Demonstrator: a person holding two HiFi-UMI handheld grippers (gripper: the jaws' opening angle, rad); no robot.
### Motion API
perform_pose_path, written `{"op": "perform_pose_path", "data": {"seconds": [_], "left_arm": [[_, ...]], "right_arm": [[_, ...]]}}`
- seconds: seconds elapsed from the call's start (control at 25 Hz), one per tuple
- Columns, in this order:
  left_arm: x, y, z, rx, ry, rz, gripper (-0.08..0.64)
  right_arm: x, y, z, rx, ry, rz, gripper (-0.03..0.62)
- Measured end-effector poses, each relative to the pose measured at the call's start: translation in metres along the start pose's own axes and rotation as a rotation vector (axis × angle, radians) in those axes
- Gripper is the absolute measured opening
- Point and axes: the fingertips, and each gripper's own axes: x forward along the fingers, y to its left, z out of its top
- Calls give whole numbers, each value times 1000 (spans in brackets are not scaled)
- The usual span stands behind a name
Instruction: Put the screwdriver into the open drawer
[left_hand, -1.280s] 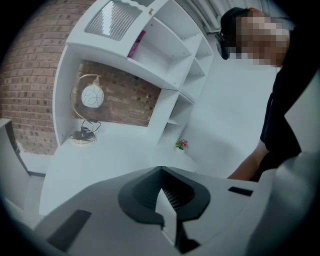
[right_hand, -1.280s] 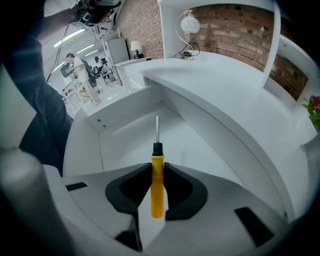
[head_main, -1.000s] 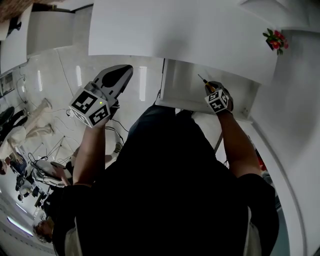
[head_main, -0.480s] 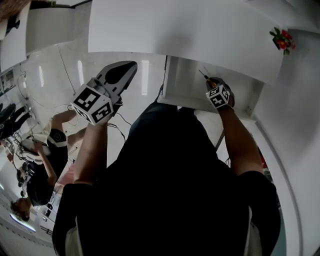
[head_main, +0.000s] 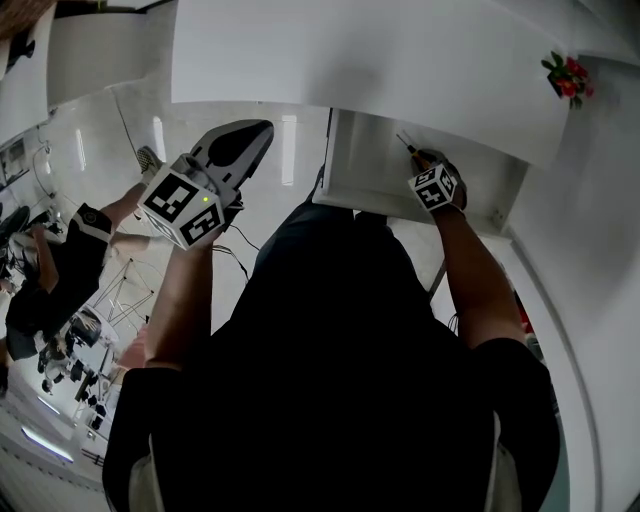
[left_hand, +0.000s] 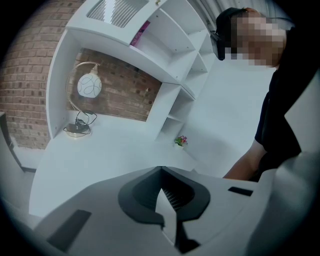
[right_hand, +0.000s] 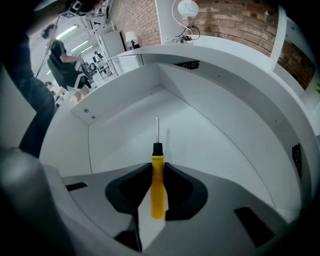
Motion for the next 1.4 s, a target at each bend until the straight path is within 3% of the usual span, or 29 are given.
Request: {"op": "perform_pose_path", "data": {"seconds": [1.4], "left_arm": [[4, -7, -8, 2, -1, -30, 15]], "right_arm": [[9, -6, -2, -21, 30, -17, 91]]}}
